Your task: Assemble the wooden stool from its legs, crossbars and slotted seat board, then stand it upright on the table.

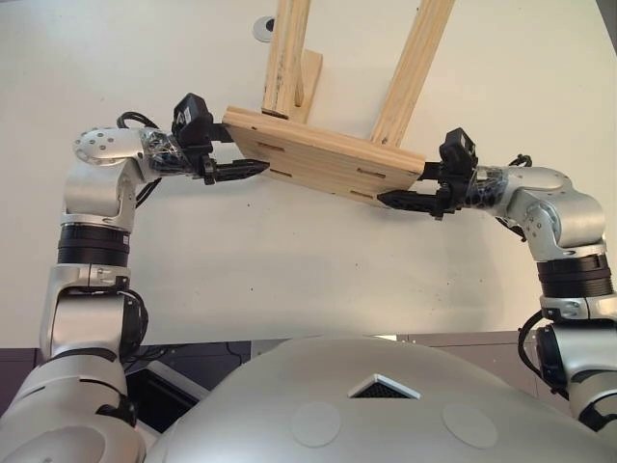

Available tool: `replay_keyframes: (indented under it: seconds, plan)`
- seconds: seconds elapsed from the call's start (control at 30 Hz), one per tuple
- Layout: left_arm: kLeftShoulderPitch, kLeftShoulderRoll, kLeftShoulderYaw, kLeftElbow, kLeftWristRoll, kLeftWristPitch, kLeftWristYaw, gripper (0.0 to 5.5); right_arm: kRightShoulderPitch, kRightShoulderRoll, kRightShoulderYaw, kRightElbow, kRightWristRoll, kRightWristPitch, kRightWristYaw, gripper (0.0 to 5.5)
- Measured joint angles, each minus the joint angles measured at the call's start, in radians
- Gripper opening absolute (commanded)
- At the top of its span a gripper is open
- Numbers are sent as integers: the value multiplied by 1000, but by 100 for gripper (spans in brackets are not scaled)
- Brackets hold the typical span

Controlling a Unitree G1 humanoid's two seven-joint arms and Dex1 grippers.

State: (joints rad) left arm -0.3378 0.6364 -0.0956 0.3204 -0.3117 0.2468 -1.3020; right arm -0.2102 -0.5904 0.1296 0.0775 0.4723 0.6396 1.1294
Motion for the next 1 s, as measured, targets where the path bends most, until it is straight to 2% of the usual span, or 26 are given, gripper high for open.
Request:
replay_keyframes:
  seconds: [0.1, 0.17, 0.33, 0.4, 0.53, 0.6, 0.7, 0.77, 0.87, 1.0]
  plan:
    - [31, 19, -17, -32, -9, 58, -34, 218, -9, -10, 3, 7, 3, 50, 17, 266]
    - [35, 30, -15, -63, -27, 119, -45, 209, -20, -23, 19, 5, 2, 81, 45, 264]
    - [42, 67, 65, -244, -185, 446, -17, 203, -105, -97, -26, -50, 123, 353, 88, 255]
    - [40, 79, 132, -318, -284, 630, 21, 203, -123, -132, -73, -99, 202, 474, 88, 242]
    - [-23, 47, 298, -359, -444, 935, 129, 203, -192, -124, -198, -114, 329, 704, 73, 208]
    - [-106, -7, 412, -335, -495, 1114, 214, 203, -255, -116, -251, -95, 415, 828, 57, 188]
    - [-282, -66, 543, -197, -558, 1317, 409, 195, -399, -73, -288, 58, 546, 947, -33, 180]
    - [-449, -116, 639, -2, -557, 1344, 602, 178, -506, -35, -313, 213, 606, 959, -118, 178]
    - [-618, -152, 760, 182, -484, 1343, 788, 164, -600, 36, -372, 389, 636, 968, -229, 177]
    - [-736, -175, 827, 343, -426, 1226, 935, 150, -657, 112, -479, 534, 620, 965, -350, 176]
